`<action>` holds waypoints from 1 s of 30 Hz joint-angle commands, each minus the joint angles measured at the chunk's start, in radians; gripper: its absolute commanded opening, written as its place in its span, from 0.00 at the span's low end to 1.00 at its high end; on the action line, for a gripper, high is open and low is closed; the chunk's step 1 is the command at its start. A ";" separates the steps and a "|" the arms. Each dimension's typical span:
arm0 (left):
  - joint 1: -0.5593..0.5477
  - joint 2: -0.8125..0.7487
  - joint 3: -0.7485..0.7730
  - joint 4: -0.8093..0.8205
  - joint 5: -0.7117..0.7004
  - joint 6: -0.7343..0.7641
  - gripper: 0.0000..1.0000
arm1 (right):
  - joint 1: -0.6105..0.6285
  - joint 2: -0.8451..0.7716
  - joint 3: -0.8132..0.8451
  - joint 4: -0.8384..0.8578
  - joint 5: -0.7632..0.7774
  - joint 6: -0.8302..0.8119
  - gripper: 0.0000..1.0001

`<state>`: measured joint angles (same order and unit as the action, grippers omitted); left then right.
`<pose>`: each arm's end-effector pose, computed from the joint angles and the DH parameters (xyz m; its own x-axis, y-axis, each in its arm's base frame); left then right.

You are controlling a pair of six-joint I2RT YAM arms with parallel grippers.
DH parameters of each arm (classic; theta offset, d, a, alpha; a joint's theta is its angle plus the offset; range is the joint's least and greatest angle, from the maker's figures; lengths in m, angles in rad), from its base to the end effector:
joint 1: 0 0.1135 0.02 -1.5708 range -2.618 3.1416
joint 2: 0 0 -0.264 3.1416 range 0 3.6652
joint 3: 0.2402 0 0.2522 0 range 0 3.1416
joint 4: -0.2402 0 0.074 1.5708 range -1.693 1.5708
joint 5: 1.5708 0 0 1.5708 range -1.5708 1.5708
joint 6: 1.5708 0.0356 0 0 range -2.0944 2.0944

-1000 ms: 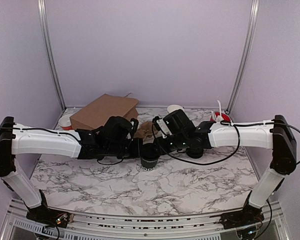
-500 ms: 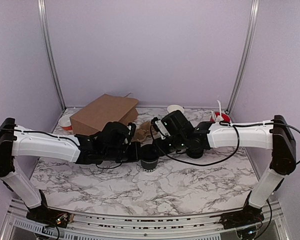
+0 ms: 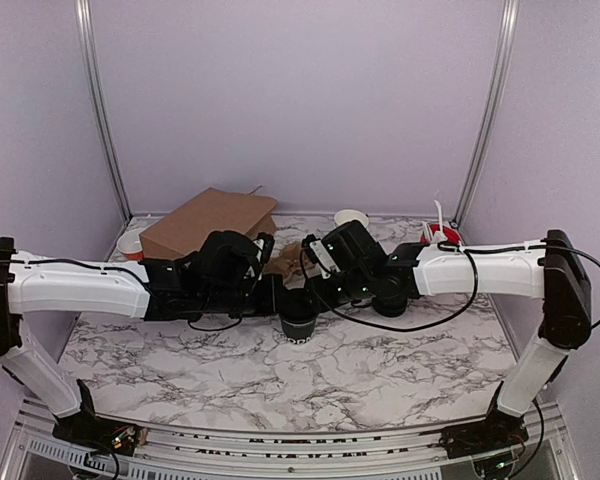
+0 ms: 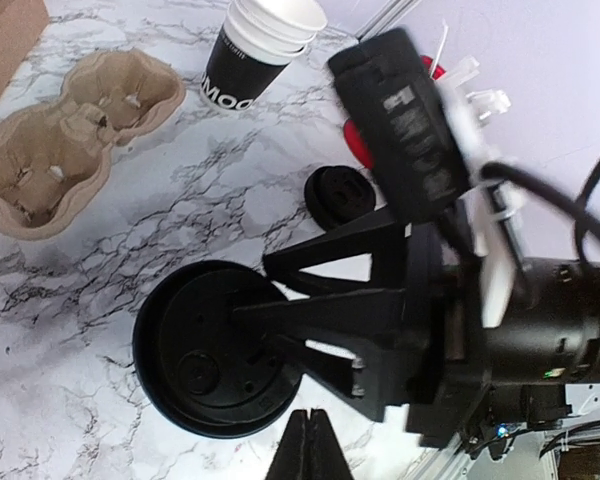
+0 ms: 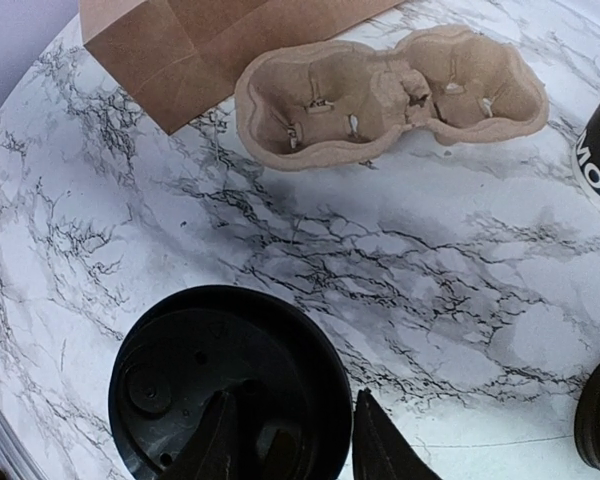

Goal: Pack the takeout coffee

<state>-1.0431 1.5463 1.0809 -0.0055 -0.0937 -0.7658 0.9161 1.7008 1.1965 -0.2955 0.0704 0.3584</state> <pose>0.1826 -0.3067 0.2715 -0.7318 -0.1149 -0.6718 0.4314 0.6850 -0.5871 0.2297 0.2951 0.2309 -0.6761 -0.3061 -0.6703 -0.5598 0.8048 0.1972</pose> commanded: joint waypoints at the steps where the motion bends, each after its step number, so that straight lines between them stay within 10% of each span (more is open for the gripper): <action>1: -0.007 0.127 -0.109 0.021 0.027 -0.056 0.00 | 0.004 0.039 0.011 -0.076 0.016 0.001 0.37; 21: -0.017 -0.054 0.068 -0.143 -0.097 0.068 0.00 | 0.003 0.047 0.016 -0.076 0.014 0.003 0.37; 30: -0.042 0.234 0.047 -0.139 -0.094 0.093 0.00 | 0.003 0.046 0.007 -0.076 0.014 0.006 0.37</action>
<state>-1.0637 1.6218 1.1534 -0.0814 -0.1913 -0.7021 0.9123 1.7058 1.2011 -0.2943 0.0879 0.3630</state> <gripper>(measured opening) 0.006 0.371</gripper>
